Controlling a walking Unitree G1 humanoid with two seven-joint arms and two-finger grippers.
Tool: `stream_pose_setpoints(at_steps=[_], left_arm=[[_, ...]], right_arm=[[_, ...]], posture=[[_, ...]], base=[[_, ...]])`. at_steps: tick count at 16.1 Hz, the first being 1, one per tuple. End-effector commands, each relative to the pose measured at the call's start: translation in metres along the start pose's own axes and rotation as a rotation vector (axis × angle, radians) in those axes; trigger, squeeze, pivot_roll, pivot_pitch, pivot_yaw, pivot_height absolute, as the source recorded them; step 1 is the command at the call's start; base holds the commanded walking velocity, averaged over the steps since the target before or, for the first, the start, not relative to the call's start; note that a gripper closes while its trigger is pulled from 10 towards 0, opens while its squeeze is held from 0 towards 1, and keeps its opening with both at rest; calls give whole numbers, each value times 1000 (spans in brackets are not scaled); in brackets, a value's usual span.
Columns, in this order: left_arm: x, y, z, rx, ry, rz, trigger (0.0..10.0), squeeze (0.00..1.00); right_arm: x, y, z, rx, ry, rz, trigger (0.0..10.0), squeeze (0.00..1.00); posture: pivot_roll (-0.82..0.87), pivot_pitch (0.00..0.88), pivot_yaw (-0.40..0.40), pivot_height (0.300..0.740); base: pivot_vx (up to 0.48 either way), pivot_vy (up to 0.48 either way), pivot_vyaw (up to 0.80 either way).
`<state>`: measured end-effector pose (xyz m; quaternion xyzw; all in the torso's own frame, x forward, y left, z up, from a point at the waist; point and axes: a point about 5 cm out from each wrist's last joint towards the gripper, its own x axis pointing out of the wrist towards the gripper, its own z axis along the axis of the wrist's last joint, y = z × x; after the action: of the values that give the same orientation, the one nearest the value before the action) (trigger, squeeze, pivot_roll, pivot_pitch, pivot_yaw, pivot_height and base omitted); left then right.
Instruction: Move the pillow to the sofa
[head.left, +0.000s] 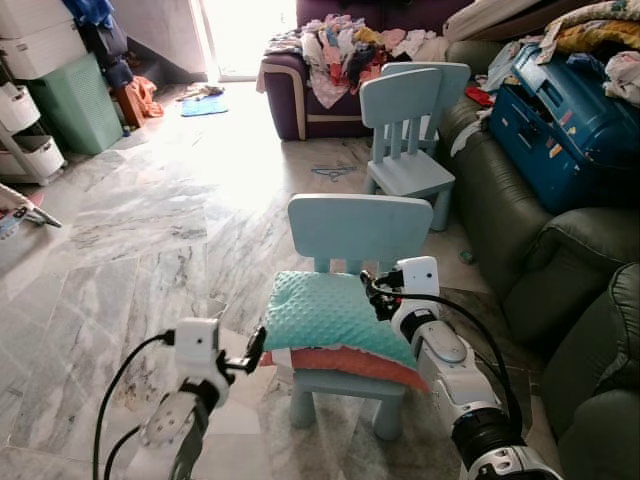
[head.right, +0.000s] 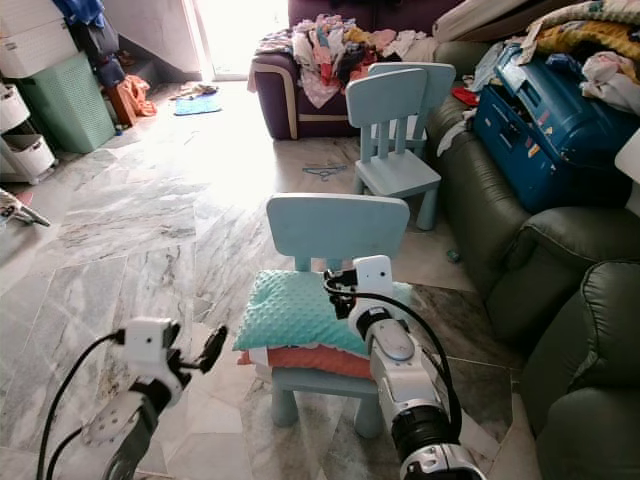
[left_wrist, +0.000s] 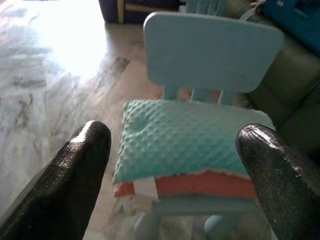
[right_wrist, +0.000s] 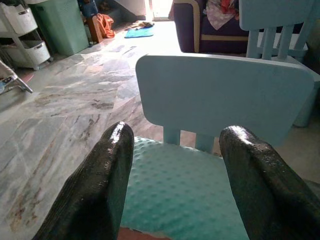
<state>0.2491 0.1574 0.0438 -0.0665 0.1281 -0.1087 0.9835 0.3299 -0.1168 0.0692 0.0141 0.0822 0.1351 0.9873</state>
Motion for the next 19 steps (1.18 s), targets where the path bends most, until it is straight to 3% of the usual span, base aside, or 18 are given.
stream_pose_setpoints(at_steps=[1, 5, 14, 19], left_arm=[[0, 5, 3, 30, -27, 31, 10000, 0], [-4, 20, 9, -17, -101, 165, 10000, 0], [-7, 23, 8, -18, -115, 197, 10000, 0], [-8, 24, 7, -23, -113, 210, 10000, 0]], right_arm=[[0, -1, 0, 9, 3, -13, 10000, 0], [1, 0, 1, 4, 4, -7, 10000, 0], [0, 0, -1, 10, 18, -10, 10000, 0], [1, 0, -2, 6, 25, -7, 10000, 0]], posture=[[-75, 0, 45, 740], [-69, 0, 36, 740], [-69, 3, 37, 740], [-69, 4, 36, 740]], base=[[0, 0, 0], [0, 0, 0], [0, 0, 0], [0, 0, -800]])
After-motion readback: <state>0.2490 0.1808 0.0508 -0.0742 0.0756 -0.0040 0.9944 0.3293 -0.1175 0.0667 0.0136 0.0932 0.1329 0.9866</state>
